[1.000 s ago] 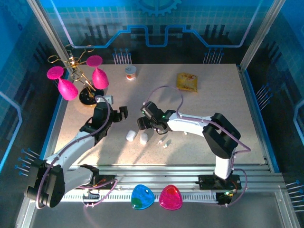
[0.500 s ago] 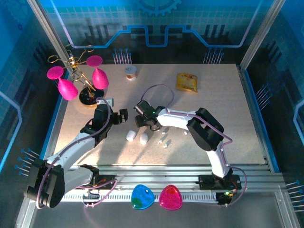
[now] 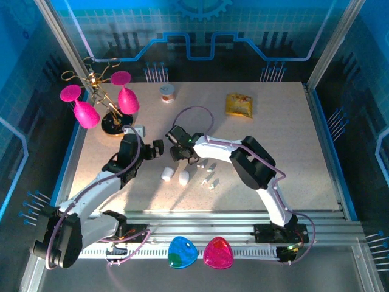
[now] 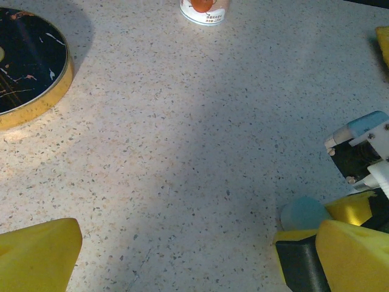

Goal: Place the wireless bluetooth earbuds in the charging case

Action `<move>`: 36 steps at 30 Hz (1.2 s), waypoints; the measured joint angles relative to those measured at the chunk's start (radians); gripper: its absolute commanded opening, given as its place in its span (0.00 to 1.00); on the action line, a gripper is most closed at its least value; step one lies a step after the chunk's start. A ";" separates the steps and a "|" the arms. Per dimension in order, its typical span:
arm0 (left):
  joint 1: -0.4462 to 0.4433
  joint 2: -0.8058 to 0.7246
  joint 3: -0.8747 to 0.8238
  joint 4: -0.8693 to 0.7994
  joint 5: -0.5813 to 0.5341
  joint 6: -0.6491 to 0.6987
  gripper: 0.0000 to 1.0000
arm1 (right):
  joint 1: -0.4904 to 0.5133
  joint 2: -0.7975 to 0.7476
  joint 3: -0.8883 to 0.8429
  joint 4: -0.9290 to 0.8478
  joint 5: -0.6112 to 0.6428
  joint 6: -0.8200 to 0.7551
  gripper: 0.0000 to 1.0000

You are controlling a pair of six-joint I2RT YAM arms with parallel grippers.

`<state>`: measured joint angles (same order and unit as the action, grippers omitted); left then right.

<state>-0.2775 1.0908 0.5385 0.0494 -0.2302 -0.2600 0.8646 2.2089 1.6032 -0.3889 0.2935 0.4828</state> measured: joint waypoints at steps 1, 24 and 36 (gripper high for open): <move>0.000 0.000 -0.001 0.000 0.000 0.000 0.99 | -0.001 -0.001 -0.003 0.003 -0.006 -0.010 0.60; 0.000 -0.024 -0.003 0.000 0.012 0.000 0.99 | -0.002 -0.071 -0.123 0.073 -0.019 -0.108 0.28; -0.024 -0.045 -0.013 0.150 0.286 0.084 0.99 | -0.098 -0.486 -0.452 0.180 -0.301 -0.402 0.22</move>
<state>-0.3019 1.0454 0.5259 0.1989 0.0559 -0.1764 0.7670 1.7233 1.1507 -0.2089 -0.0074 0.0803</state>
